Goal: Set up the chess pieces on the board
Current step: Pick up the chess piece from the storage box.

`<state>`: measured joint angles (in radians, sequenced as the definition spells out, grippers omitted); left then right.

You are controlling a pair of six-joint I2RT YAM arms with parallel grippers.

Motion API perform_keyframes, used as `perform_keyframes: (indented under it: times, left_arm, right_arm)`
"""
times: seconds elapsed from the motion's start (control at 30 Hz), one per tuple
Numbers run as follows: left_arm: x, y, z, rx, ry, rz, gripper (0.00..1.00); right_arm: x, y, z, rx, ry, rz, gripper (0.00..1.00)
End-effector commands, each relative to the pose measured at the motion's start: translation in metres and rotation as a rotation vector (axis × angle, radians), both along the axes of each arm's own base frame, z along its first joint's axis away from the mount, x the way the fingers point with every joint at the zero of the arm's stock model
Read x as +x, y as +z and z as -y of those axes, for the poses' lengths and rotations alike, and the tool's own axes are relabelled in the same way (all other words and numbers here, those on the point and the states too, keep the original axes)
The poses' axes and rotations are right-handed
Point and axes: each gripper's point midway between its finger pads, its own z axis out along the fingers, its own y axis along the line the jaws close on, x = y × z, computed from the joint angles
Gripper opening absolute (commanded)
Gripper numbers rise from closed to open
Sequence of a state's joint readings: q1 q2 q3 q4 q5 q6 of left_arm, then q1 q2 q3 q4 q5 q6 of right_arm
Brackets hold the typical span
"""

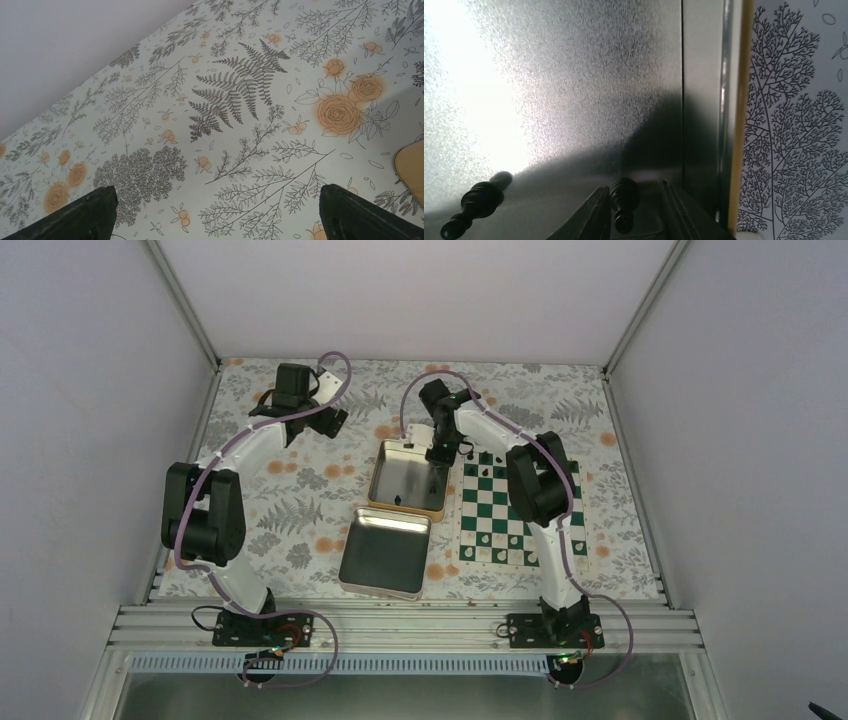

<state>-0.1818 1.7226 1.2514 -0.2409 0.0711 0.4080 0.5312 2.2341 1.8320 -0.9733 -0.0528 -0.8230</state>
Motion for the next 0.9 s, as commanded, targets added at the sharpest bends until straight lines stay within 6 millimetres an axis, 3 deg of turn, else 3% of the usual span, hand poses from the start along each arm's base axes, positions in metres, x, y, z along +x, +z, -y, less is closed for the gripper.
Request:
perform_keyframes:
  times: [0.0, 0.37, 0.6, 0.77, 0.87]
  left_arm:
    - [0.000, 0.009, 0.002, -0.023, -0.017, 0.023, 1.00]
    - [-0.002, 0.010, 0.003, -0.030, -0.024, 0.022, 1.00]
    - [-0.002, 0.012, 0.001, -0.035, -0.022, 0.024, 1.00]
    - [-0.002, 0.012, 0.001, -0.036, -0.022, 0.024, 1.00]
    - [-0.002, 0.013, -0.001, -0.034, -0.018, 0.027, 1.00]
  right_arm:
    - [-0.001, -0.002, -0.001, -0.027, 0.018, -0.009, 0.29]
    - [-0.006, 0.000, 0.005, -0.063, 0.016, -0.018, 0.27]
    - [-0.006, -0.002, 0.001, -0.059, 0.024, -0.013, 0.13]
    - [-0.007, 0.011, -0.004, -0.023, 0.029, -0.011, 0.07]
    - [-0.010, 0.030, -0.010, 0.032, 0.035, -0.005, 0.05]
